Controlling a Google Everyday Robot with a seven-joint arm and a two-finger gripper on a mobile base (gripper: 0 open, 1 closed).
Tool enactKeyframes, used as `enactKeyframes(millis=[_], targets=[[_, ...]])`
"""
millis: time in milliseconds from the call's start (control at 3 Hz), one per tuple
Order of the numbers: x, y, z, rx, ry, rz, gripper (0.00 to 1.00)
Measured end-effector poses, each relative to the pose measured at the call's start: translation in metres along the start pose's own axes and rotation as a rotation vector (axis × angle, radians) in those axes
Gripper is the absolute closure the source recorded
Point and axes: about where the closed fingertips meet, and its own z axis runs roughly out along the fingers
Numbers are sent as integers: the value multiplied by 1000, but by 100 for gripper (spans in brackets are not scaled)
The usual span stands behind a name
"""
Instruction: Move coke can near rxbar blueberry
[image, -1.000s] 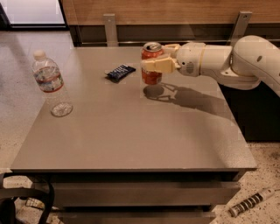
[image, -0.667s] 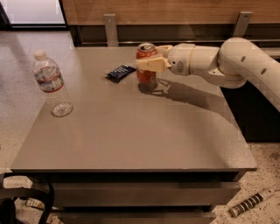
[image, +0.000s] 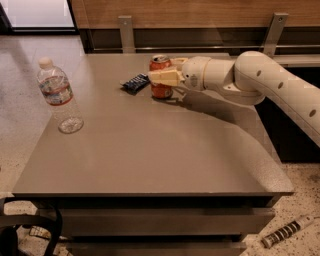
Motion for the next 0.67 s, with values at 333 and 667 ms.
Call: enactKeyframes(millis=[333, 667], targets=[[7, 0, 6, 10, -10, 7, 100], [6, 0, 6, 10, -10, 7, 84]])
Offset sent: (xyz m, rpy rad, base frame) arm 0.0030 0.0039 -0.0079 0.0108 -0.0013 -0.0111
